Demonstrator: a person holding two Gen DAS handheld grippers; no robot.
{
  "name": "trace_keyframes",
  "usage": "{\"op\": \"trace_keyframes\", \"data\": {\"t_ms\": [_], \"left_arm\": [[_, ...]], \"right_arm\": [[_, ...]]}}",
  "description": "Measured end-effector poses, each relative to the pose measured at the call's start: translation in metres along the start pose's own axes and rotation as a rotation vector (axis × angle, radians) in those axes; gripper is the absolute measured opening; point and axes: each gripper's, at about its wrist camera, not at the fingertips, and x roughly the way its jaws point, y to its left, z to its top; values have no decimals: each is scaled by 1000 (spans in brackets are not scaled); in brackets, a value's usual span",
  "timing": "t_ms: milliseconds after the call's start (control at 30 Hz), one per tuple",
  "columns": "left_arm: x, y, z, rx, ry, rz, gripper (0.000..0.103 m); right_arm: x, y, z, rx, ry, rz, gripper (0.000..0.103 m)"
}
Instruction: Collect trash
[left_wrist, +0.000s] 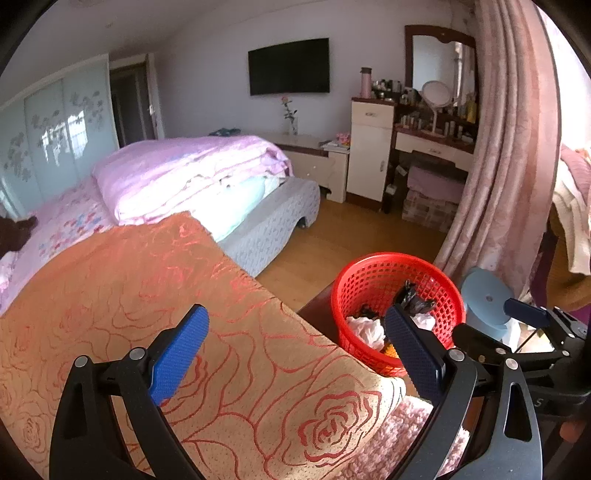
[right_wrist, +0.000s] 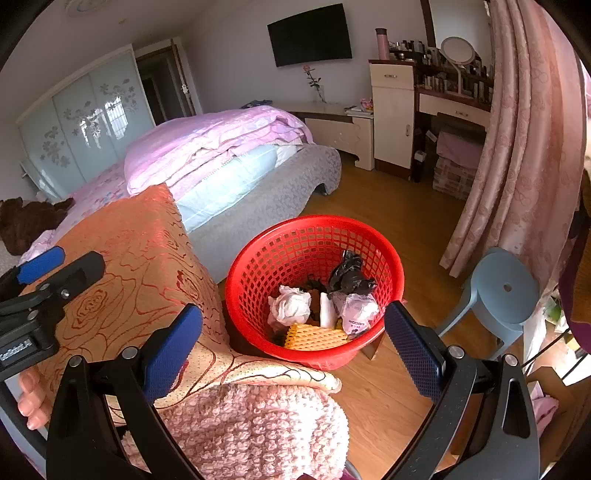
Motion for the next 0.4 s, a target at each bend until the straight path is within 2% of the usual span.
{"op": "trace_keyframes", "data": {"t_ms": [200,333,400], "left_arm": [[4,6,0,-25,31,1,93],[3,26,1,-69,30,39,93],[-1,44,0,-95,23,83,93]], "right_arm": [[4,-3,-2,-3,8,-15,96],[12,-3,-4,-15,33,-37,96],[17,2,-4,-30,44,-46,96]]}}
